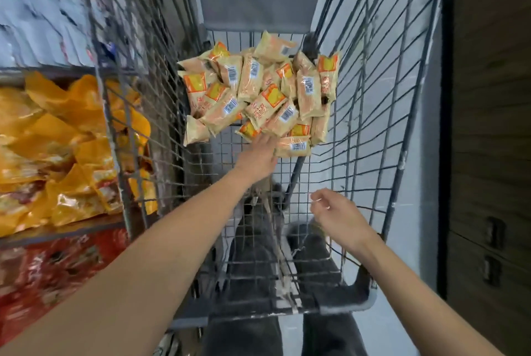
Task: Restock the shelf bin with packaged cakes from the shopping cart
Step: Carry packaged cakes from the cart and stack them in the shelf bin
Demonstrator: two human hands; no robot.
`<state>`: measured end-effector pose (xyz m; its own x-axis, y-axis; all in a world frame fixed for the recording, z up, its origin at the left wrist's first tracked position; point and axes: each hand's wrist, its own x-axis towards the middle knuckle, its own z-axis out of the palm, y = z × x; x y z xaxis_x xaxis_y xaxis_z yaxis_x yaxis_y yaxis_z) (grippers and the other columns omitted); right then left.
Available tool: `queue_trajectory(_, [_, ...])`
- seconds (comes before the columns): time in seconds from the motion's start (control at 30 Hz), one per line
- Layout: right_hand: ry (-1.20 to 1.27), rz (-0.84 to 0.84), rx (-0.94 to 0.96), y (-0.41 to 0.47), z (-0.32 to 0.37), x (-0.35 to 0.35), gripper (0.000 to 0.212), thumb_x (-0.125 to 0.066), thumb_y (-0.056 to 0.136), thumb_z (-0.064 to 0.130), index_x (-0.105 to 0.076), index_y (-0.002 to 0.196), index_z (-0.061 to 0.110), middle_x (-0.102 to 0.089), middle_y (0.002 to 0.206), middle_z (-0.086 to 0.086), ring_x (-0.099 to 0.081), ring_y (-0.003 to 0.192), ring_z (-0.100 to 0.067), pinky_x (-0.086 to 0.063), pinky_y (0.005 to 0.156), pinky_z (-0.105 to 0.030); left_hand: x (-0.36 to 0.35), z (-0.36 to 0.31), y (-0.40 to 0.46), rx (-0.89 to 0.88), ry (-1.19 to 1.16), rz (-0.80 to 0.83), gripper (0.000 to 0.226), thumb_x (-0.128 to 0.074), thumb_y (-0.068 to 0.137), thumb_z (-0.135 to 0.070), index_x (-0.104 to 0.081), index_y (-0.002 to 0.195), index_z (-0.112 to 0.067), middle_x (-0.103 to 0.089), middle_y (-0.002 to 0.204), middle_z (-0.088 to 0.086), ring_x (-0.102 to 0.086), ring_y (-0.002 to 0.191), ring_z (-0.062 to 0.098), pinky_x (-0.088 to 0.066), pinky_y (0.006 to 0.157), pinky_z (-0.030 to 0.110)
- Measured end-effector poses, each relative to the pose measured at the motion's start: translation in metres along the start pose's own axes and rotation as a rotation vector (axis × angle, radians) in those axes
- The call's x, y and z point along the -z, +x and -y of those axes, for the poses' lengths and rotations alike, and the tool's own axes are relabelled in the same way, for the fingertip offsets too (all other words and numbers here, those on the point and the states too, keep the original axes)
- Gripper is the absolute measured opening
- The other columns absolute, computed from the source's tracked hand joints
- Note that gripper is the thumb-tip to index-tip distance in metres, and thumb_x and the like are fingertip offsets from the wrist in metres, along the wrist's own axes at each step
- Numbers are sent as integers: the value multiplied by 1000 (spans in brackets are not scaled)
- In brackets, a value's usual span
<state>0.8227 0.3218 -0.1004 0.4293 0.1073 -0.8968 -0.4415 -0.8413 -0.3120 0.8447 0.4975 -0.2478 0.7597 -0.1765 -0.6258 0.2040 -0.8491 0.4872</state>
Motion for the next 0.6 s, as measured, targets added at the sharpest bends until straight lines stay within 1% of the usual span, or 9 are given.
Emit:
queue_trajectory(0.1, [15,15,-58,16,-7,-5,27,-39,96,26,-53,120,23,-59,114,4,-54,110,-19,-41,100,-42,-22,1,20,58,3,-37,53,-51,93,-19,-32,141,-7,-33,143,13,-30,133,28,-29,109,39])
queue_trajectory(0.17, [40,14,-65,17,-8,-6,25,-40,96,26,-53,118,25,-59,111,5,-54,110,-19,-40,101,-43,-28,-3,24,101,-53,-108,49,-54,92,-19,-38,136,-7,-37,139,13,-34,130,27,-31,108,37])
queue_trajectory(0.2, [47,13,-68,18,-9,-7,25,-40,96,27,-53,118,25,-59,110,5,-54,110,-19,-40,101,-43,-30,-4,26,118,-82,-111,45,-56,91,-20,-42,132,-7,-40,135,13,-38,126,27,-35,103,37])
queue_trajectory(0.27, [57,11,-58,17,-10,-6,25,-40,96,28,-53,117,26,-60,106,6,-55,107,-18,-40,101,-44,-32,-7,24,125,-121,-79,36,-59,90,-25,-51,122,-10,-45,123,11,-47,112,26,-42,86,35])
queue_trajectory(0.3, [76,7,-64,18,-11,-6,24,-40,95,28,-53,116,27,-60,105,6,-55,106,-18,-40,100,-44,-31,-10,20,121,-131,-84,32,-61,89,-25,-53,117,-11,-46,118,9,-49,107,24,-42,79,34])
queue_trajectory(0.37, [140,-13,-84,19,-11,-7,21,-40,94,29,-54,110,30,-62,105,7,-57,107,-19,-41,101,-44,-27,-14,5,101,-186,-160,24,-63,86,-17,-56,109,-15,-49,112,5,-50,102,22,-42,73,33])
queue_trajectory(0.43, [321,-76,-115,21,-8,-9,15,-41,95,30,-56,98,32,-66,102,5,-62,102,-19,-44,99,-44,-20,-22,-15,46,-237,-267,25,-61,82,-8,-55,104,-17,-53,106,0,-52,99,21,-44,70,35])
queue_trajectory(0.5, [660,-135,-171,18,1,-8,14,-42,98,32,-55,93,32,-67,105,-1,-65,95,-17,-51,90,-40,-8,-32,-40,-50,-298,-352,33,-61,77,-2,-52,104,-19,-53,110,-3,-51,103,18,-47,71,35])
queue_trajectory(0.6, [1135,-69,-252,15,11,-3,31,-39,99,43,-58,105,19,-67,106,-10,-66,97,-23,-55,71,-34,5,-45,-76,-185,-330,-375,42,-63,72,6,-51,107,-15,-47,122,-3,-44,114,13,-50,79,35])
